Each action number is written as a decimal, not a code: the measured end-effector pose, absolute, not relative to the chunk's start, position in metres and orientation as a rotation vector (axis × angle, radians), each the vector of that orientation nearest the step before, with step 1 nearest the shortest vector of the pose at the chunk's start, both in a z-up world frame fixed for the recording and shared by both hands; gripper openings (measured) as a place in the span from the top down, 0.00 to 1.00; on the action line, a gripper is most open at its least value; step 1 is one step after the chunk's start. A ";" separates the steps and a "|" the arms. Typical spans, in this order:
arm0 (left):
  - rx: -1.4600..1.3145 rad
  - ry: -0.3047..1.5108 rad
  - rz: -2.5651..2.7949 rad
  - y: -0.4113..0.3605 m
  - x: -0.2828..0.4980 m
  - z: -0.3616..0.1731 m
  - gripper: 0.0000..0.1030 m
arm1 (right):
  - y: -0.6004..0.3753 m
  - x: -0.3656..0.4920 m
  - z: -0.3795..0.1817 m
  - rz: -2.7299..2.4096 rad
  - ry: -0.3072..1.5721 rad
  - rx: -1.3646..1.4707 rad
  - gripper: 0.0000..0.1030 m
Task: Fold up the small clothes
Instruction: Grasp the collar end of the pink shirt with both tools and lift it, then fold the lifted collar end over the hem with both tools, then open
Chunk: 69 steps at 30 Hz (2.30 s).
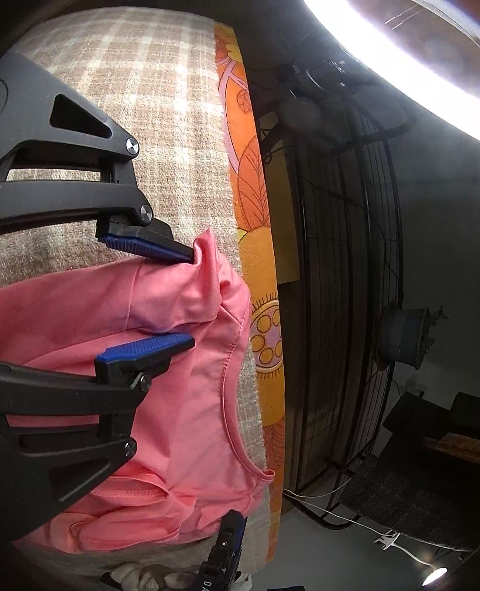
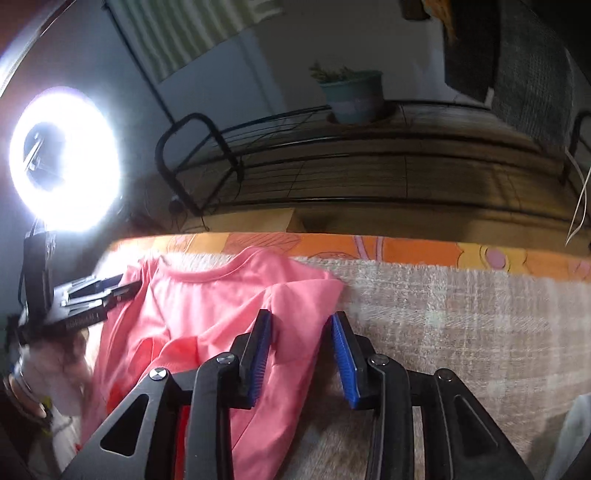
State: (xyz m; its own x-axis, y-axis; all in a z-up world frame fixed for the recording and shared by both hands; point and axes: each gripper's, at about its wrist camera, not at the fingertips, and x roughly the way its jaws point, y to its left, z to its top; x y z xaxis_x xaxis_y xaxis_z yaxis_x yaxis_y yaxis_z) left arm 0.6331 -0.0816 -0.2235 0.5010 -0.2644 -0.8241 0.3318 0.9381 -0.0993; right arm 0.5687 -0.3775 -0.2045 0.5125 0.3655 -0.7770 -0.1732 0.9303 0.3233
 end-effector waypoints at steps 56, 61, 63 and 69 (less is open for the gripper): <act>0.259 0.926 -0.476 0.007 0.242 -0.178 0.95 | -0.320 0.187 -0.147 0.488 0.845 -0.136 0.97; 0.232 0.950 -0.503 0.032 0.215 -0.167 0.93 | -0.330 0.161 -0.152 0.491 0.881 -0.183 0.96; 0.162 0.961 -0.502 0.045 0.213 -0.159 0.91 | -0.342 0.152 -0.149 0.471 0.896 -0.141 0.82; -0.259 1.080 -0.504 0.070 0.247 -0.160 0.60 | -0.365 0.157 -0.141 0.474 0.962 0.282 0.61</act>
State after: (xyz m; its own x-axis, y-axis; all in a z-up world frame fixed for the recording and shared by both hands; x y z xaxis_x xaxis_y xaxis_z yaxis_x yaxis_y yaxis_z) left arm 0.2468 0.0704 -0.1598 0.3737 -0.5112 -0.7740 0.2642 0.8585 -0.4395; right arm 0.1570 -0.3645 -0.1412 0.4812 0.5049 -0.7166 -0.2602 0.8629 0.4332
